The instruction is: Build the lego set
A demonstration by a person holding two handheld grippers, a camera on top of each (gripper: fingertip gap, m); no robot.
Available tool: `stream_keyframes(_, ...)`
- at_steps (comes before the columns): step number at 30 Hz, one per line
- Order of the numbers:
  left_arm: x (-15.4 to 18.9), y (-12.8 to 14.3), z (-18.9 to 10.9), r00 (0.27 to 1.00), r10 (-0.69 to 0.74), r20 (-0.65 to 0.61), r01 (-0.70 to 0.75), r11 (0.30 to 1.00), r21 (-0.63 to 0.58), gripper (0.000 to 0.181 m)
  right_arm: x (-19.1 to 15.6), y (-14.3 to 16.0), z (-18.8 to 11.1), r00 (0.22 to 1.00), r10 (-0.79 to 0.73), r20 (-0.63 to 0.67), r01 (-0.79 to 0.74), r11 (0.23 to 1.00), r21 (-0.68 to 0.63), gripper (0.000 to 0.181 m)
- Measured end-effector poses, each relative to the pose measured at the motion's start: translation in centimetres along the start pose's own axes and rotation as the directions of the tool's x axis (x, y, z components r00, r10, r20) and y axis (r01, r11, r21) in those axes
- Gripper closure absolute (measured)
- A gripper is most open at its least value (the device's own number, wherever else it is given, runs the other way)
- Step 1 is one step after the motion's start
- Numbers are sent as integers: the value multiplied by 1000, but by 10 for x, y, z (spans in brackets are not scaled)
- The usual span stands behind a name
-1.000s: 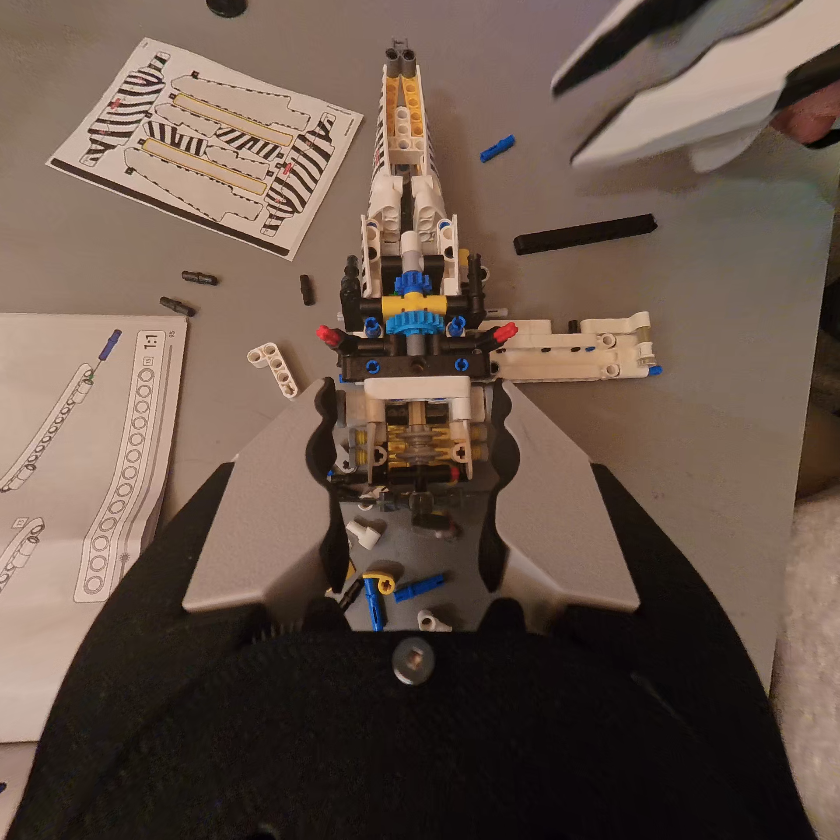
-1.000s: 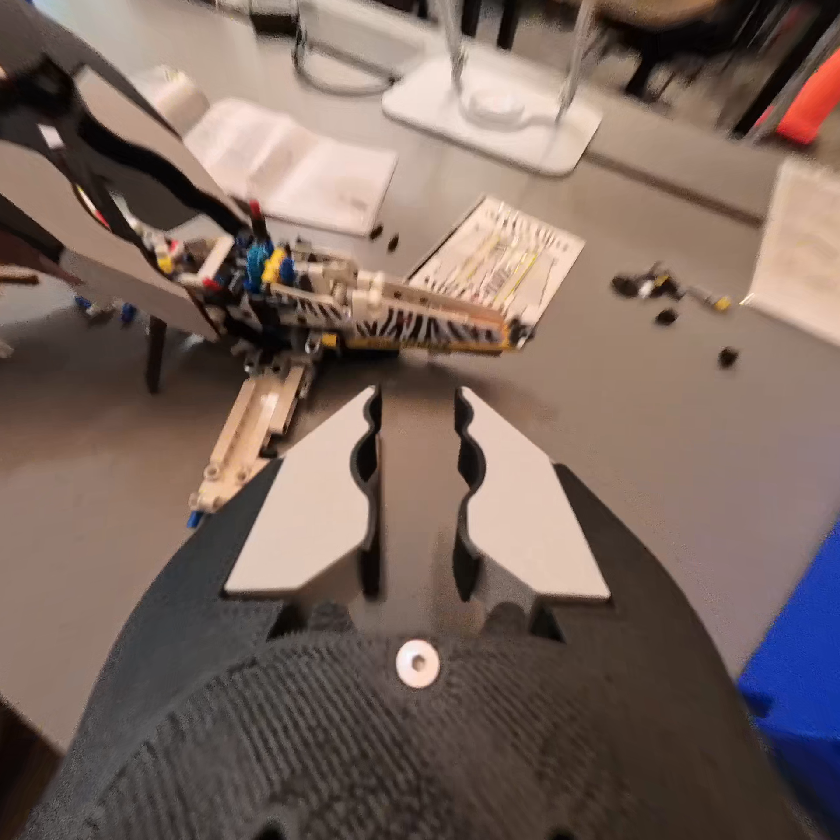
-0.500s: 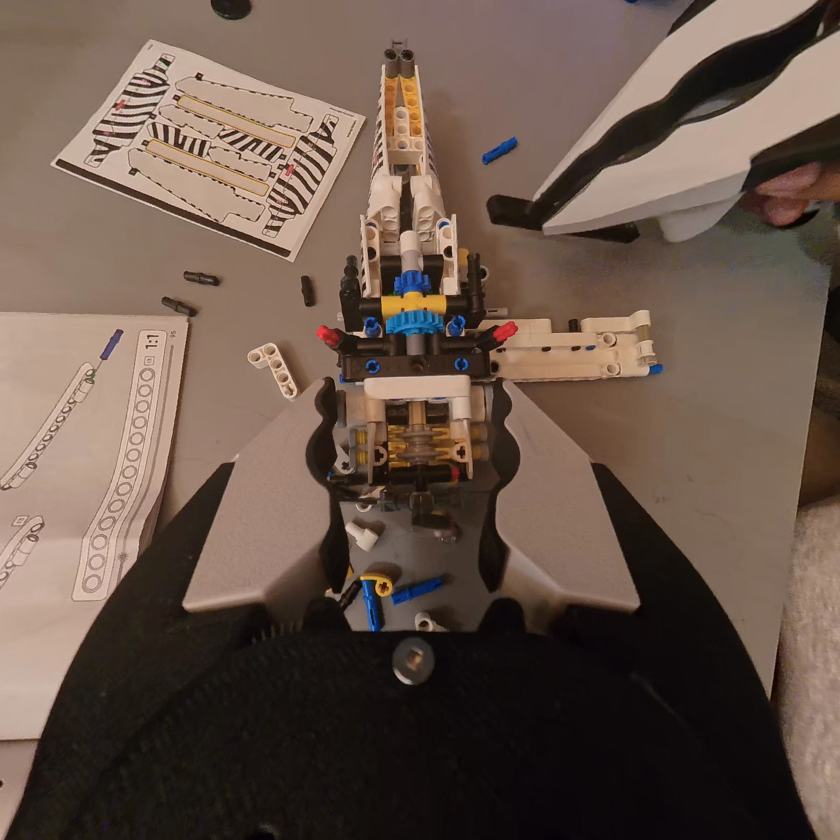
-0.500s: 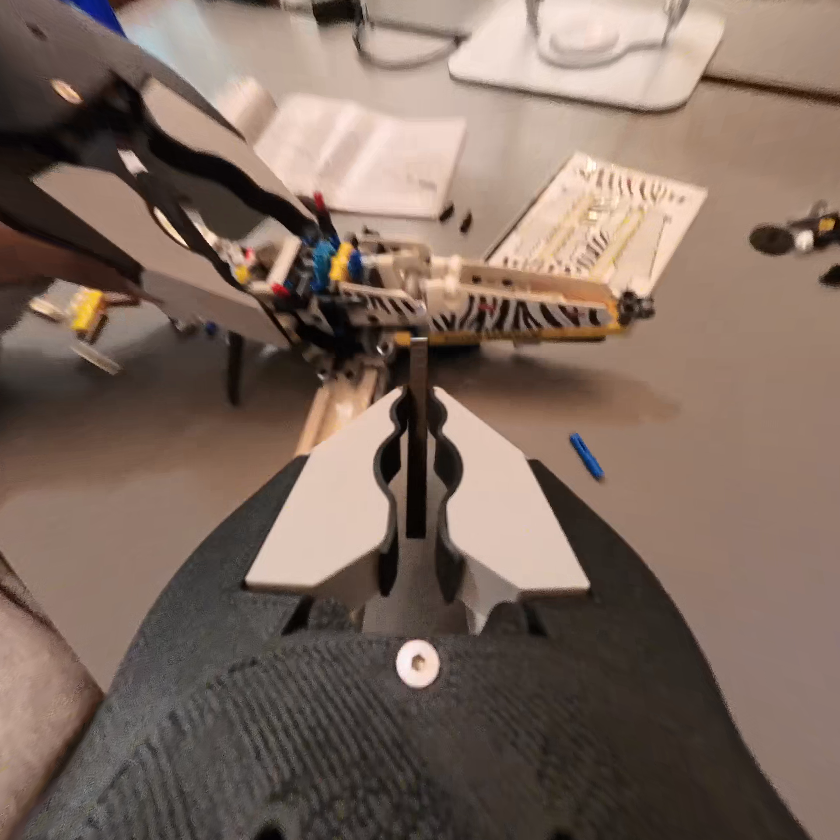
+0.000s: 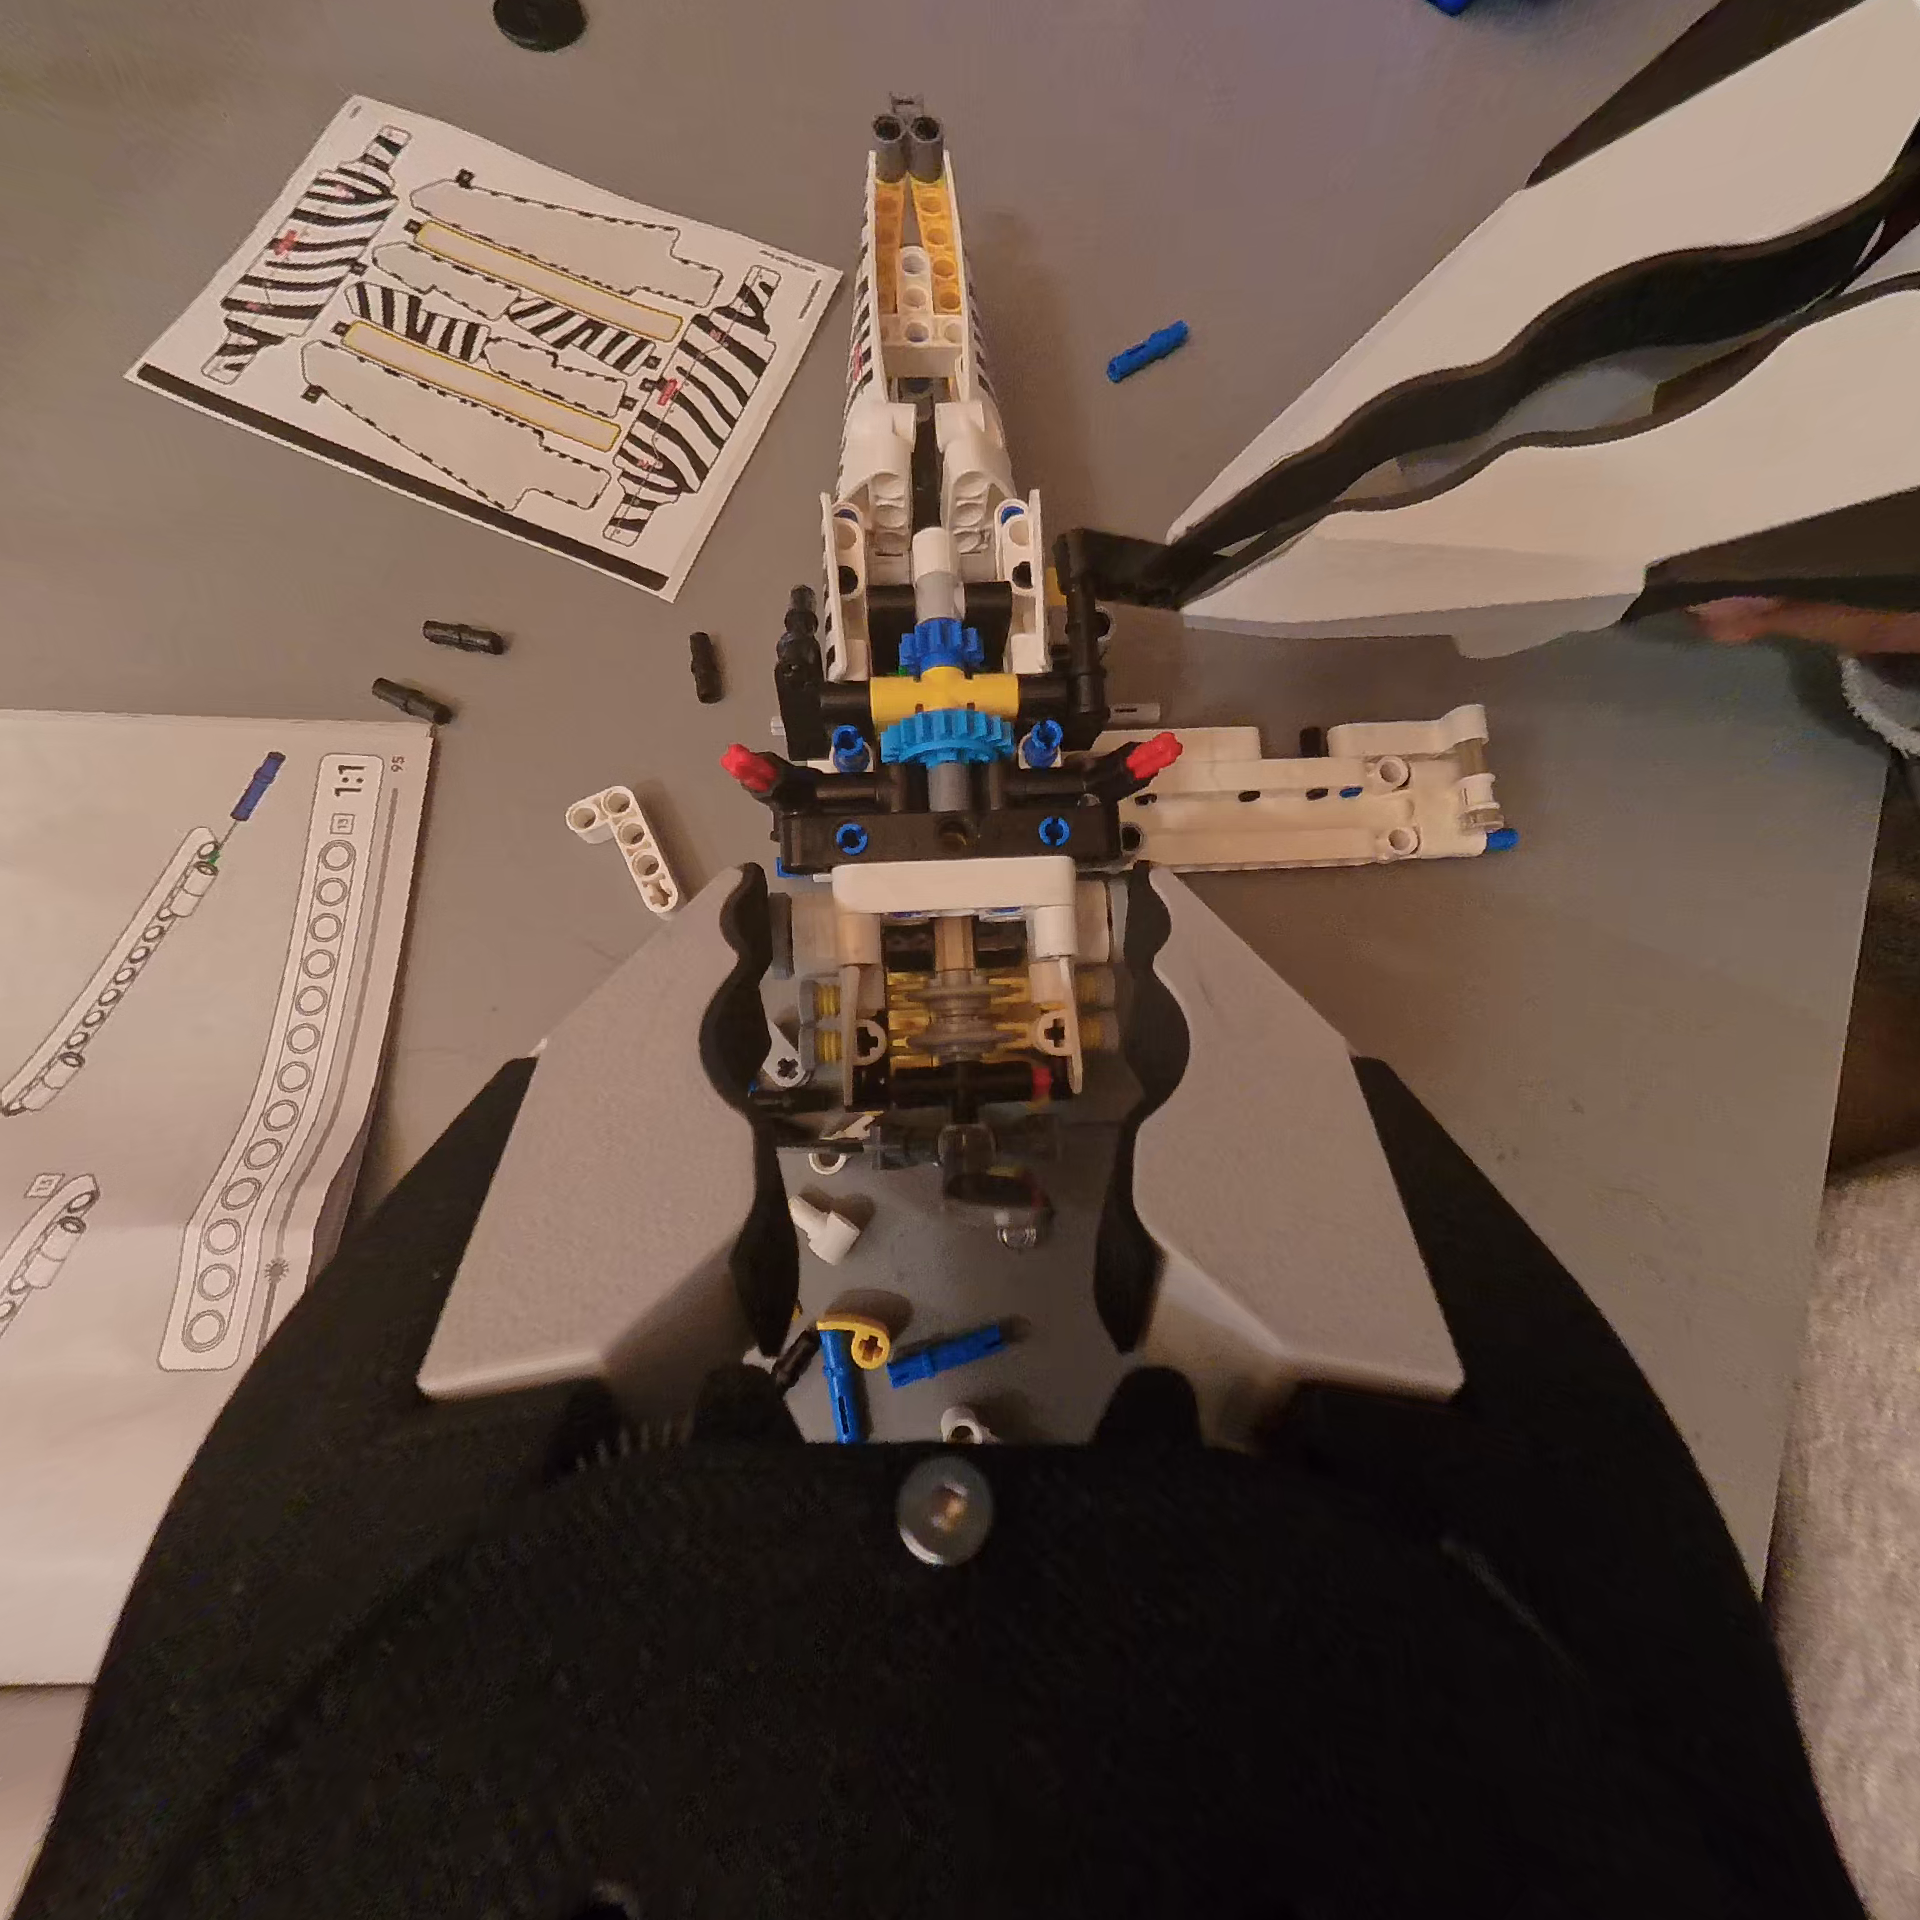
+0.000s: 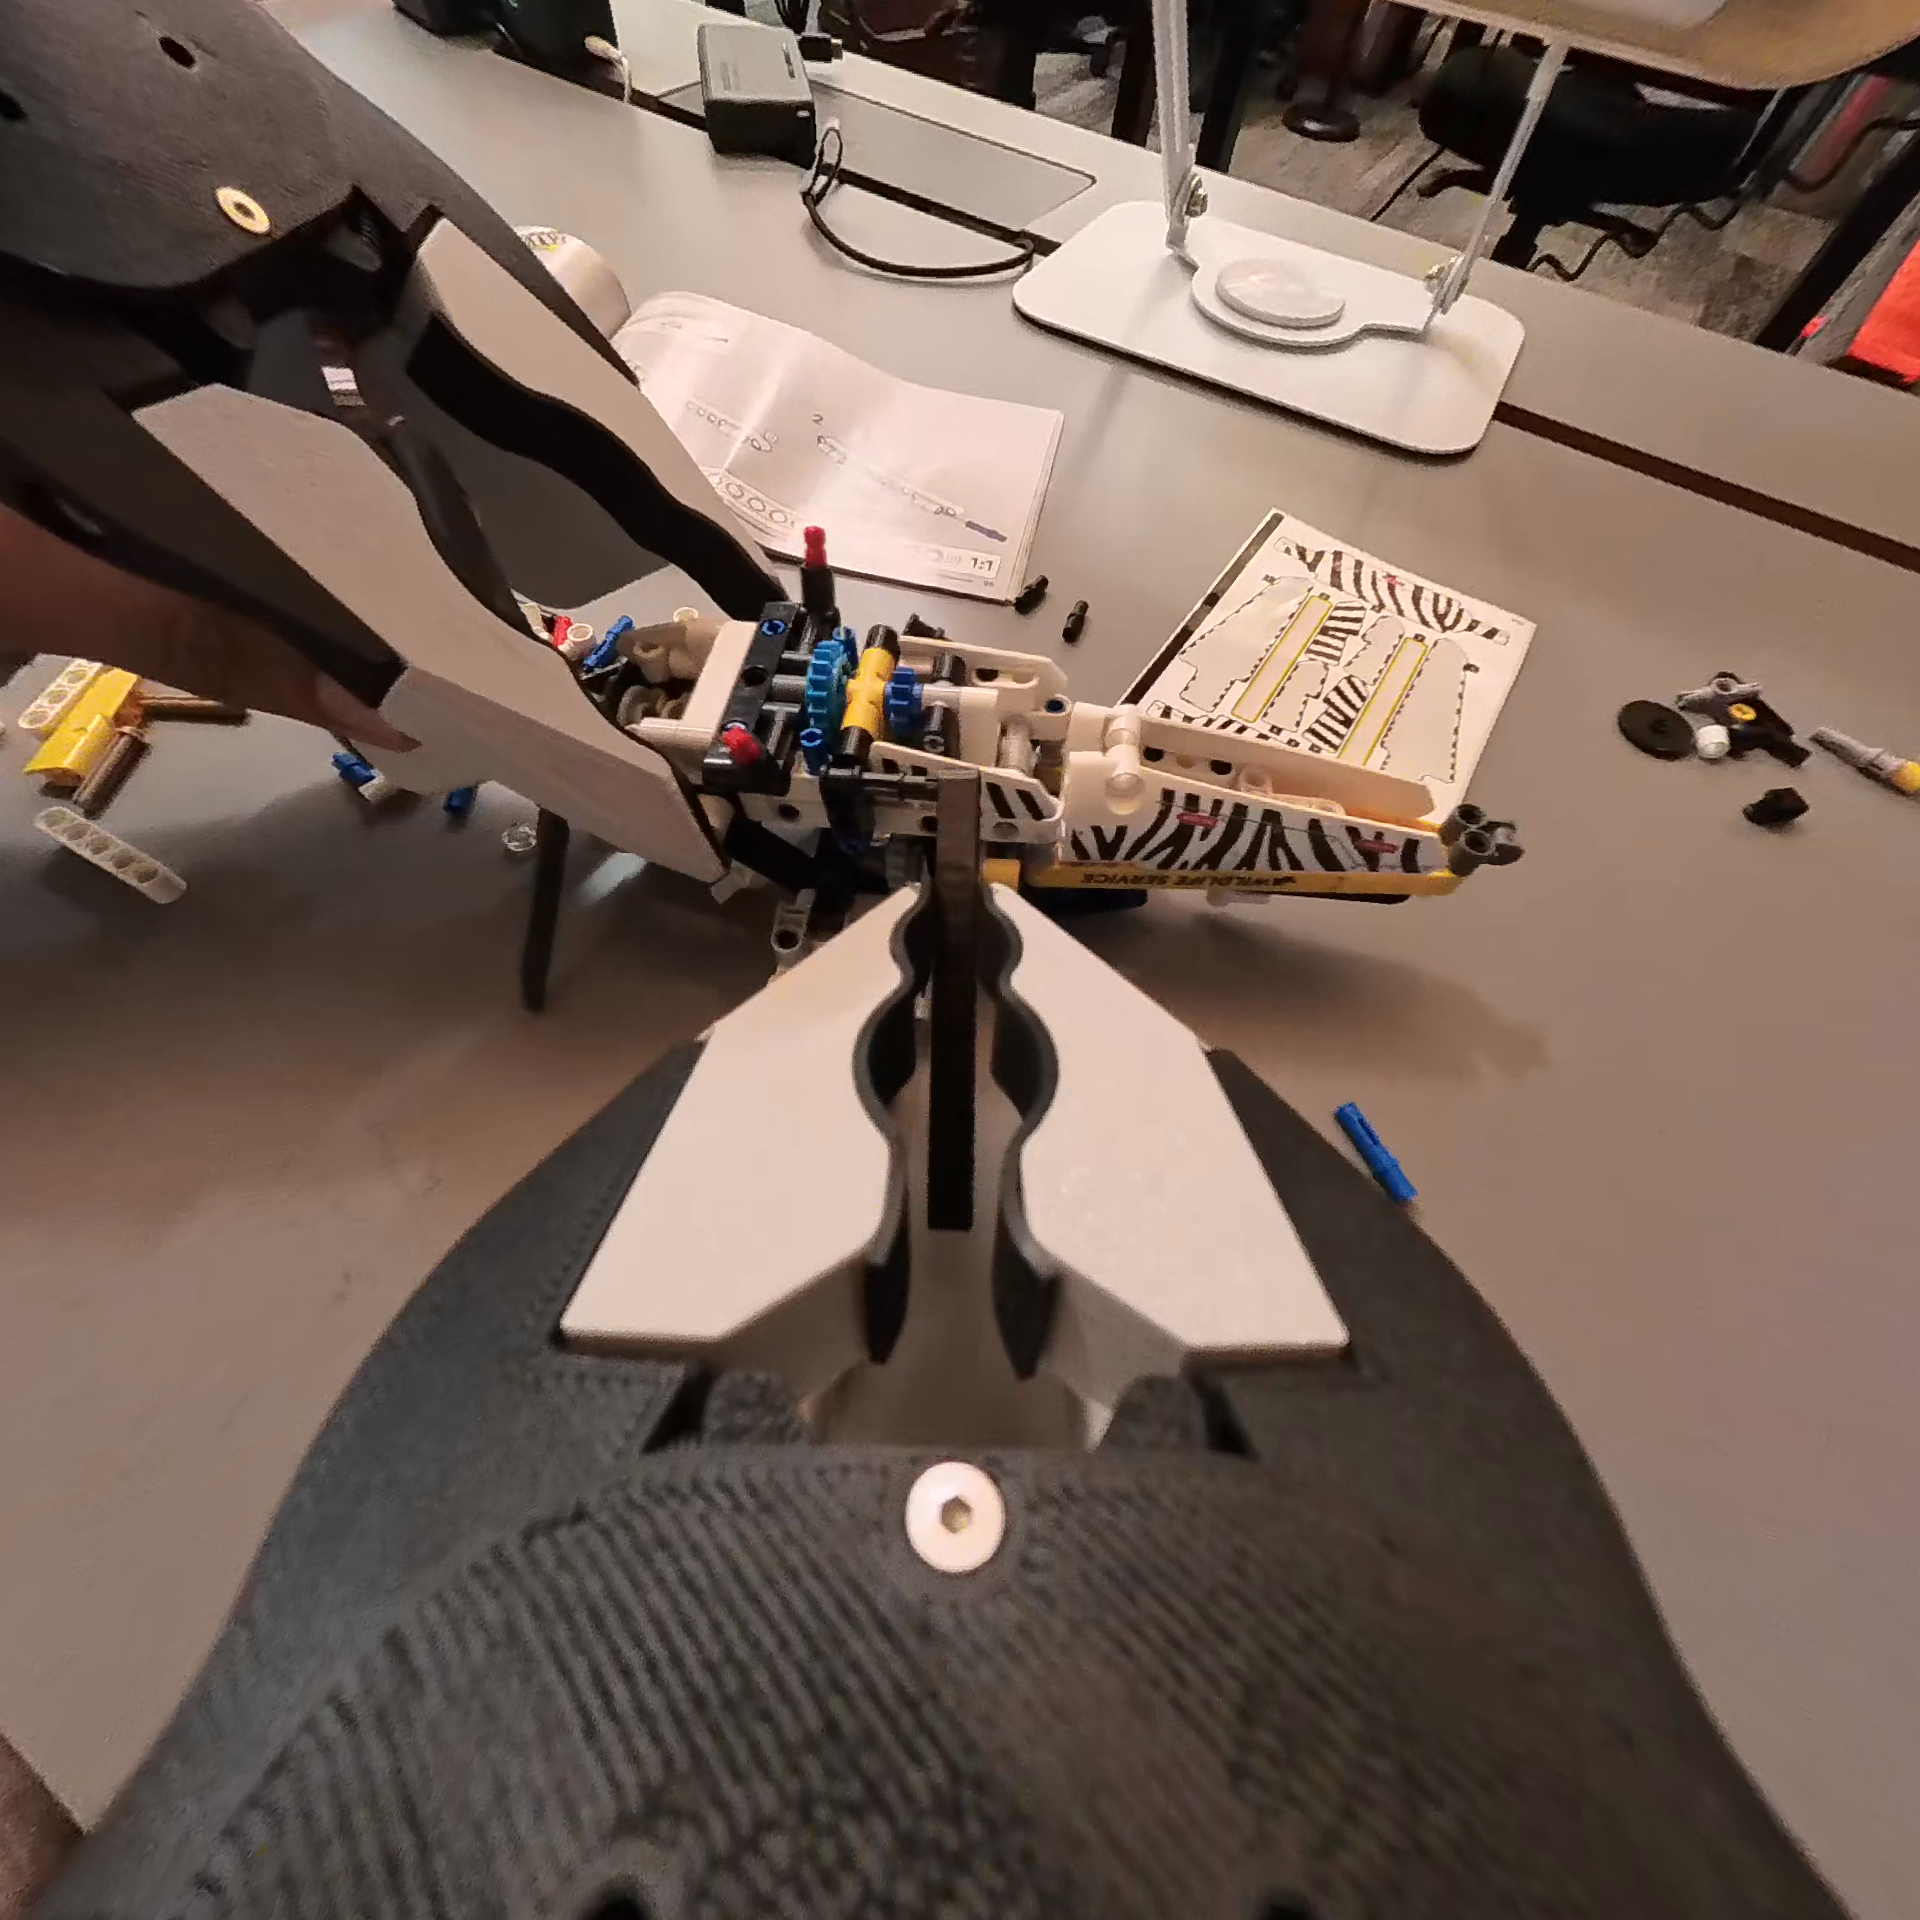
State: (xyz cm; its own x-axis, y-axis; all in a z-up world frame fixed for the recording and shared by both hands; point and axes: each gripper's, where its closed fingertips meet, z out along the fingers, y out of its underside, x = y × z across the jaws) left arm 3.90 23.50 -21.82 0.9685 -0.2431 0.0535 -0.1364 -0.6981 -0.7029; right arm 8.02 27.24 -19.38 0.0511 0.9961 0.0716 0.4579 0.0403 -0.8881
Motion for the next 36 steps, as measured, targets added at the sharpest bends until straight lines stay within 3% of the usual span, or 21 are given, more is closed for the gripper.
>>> stream_keyframes(19, 1, -1, 0, 1000, 6, 5, -6, 1000, 1, 112, -3, 1, 1, 999, -46, -21, 46, 999, -4, 175)
stream_keyframes(27, 1, 3, -9, 999, 36, 31, -34, 998, -53, 104, 3, 3, 0, 991, -109, -73, 108, 994, -14, 175)
stream_keyframes(32, 5, -23, -34, 996, 83, 17, -83, 996, 41, 104, 4, -6, -8, 991, -114, -69, 118, 992, 49, 175)
stream_keyframes(36, -3, -58, -44, 943, 327, 56, -331, 940, 88, 113, 7, -2, -8, 992, -111, -67, 114, 992, 46, 176)
